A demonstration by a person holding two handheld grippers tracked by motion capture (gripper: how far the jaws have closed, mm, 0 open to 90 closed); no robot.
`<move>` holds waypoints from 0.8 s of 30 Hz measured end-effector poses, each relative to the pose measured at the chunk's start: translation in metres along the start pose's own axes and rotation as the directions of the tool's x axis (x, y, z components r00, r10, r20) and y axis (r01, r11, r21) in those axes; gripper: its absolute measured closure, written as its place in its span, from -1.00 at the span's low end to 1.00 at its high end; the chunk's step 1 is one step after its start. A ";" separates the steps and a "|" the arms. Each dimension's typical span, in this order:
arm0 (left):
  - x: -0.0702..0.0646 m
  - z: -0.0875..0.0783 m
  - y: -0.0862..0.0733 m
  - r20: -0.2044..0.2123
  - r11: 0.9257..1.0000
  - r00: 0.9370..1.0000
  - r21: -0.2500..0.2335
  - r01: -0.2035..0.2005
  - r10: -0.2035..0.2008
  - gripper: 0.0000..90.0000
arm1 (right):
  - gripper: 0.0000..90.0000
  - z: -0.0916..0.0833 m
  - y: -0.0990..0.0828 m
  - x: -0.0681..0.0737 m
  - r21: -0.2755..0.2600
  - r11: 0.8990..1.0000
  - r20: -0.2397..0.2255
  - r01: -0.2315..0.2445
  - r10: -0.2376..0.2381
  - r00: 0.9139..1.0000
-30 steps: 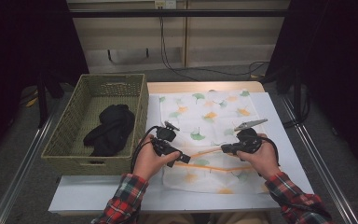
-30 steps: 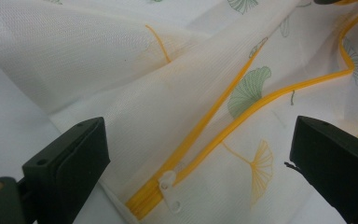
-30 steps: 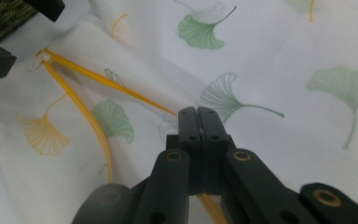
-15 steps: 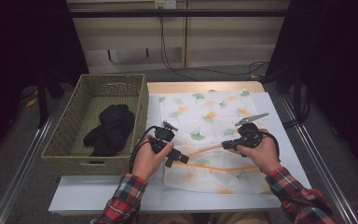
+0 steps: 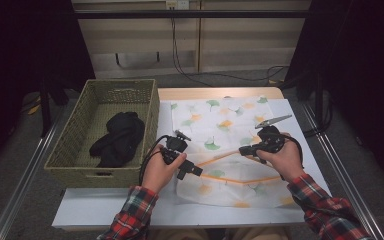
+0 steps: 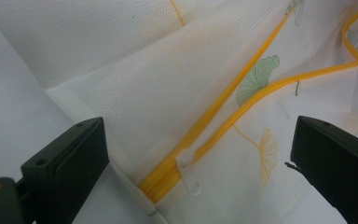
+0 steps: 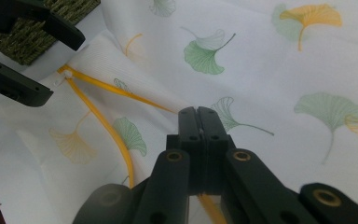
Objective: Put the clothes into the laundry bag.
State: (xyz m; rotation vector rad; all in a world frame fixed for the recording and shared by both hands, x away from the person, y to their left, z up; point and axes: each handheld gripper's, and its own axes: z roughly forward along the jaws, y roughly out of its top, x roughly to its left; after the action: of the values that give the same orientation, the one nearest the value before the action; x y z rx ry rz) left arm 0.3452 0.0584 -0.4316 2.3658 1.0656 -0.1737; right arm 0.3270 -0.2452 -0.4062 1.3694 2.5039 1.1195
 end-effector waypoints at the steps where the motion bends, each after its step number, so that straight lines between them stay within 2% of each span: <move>1: 0.000 0.000 0.000 0.002 1.000 1.000 0.000 0.001 -0.001 -0.92 | 1.00 0.000 0.001 0.000 -0.003 1.000 0.003 0.007 -0.007 1.000; 11: 0.000 -0.001 0.000 0.003 1.000 1.000 -0.004 0.000 0.000 -0.92 | 1.00 -0.009 0.013 0.002 -0.025 1.000 -0.013 0.006 -0.007 1.000; 16: 0.001 -0.004 -0.001 -0.001 1.000 1.000 -0.004 0.002 -0.002 -0.92 | 1.00 -0.012 0.019 0.003 -0.031 0.999 0.007 0.017 -0.016 1.000; 24: 0.000 -0.002 -0.002 -0.002 1.000 1.000 -0.001 -0.001 0.001 -0.92 | 1.00 -0.016 0.025 0.003 -0.041 0.999 -0.003 0.016 -0.016 1.000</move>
State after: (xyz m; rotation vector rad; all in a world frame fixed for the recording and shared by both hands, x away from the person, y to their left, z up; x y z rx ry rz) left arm 0.3437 0.0603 -0.4309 2.3664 1.0652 -0.1705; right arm 0.3370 -0.2437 -0.3782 1.3361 2.4750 1.1648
